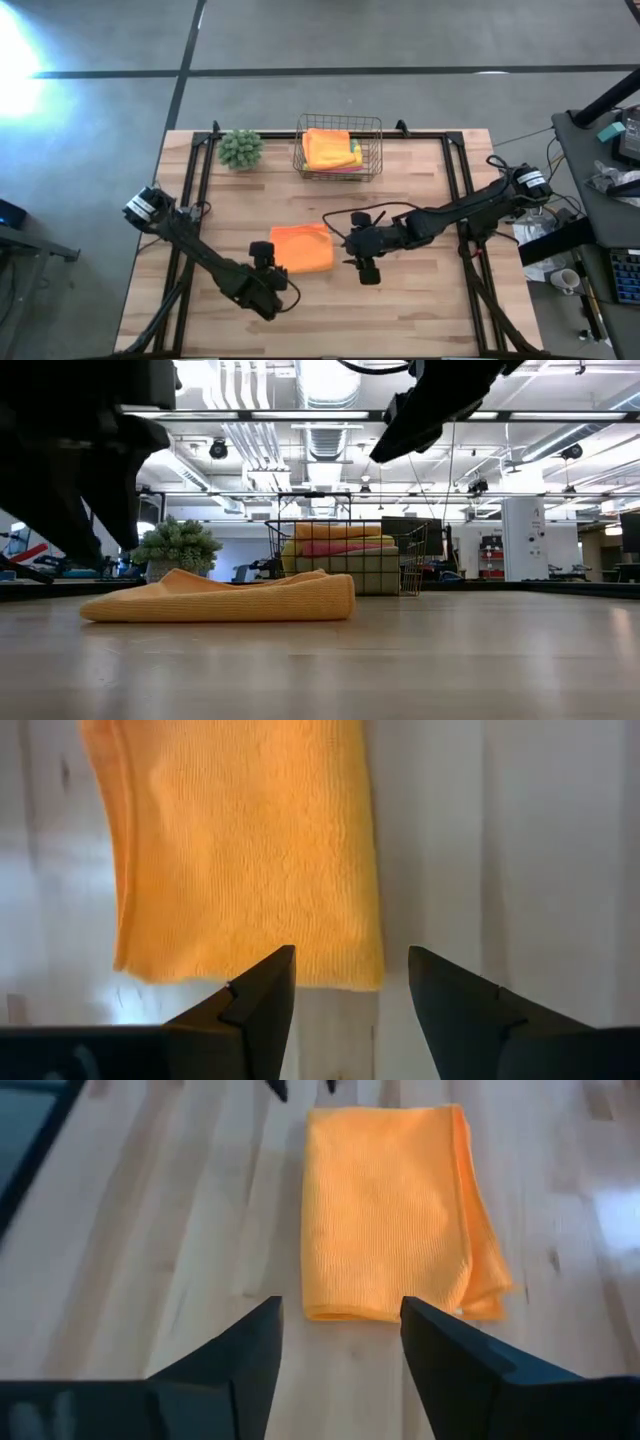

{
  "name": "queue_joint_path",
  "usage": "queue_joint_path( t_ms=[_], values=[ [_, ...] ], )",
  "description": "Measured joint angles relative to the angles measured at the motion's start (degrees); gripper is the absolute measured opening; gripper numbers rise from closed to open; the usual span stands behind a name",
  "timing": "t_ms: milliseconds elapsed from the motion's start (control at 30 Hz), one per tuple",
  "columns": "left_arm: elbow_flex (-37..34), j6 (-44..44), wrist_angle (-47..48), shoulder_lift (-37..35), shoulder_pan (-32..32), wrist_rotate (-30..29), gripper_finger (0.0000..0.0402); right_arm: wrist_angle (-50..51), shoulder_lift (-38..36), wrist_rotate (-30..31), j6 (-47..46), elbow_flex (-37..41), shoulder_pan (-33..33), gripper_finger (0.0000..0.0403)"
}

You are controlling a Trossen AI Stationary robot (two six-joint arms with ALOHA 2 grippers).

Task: Fold microfiber towels
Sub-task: Put the orange folded towel into the wire basket

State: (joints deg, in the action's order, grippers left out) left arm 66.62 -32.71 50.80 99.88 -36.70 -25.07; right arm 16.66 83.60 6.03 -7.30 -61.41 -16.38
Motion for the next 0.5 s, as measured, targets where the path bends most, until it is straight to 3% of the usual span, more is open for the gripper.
queue_joint_path(
  t_ms=[500],
  values=[
    [-3.78,-1.58,-3.98,2.05,-1.04,0.38,0.0180,-6.46,15.36,-0.30,7.16,-4.21,-0.24,0.0201]
  ],
)
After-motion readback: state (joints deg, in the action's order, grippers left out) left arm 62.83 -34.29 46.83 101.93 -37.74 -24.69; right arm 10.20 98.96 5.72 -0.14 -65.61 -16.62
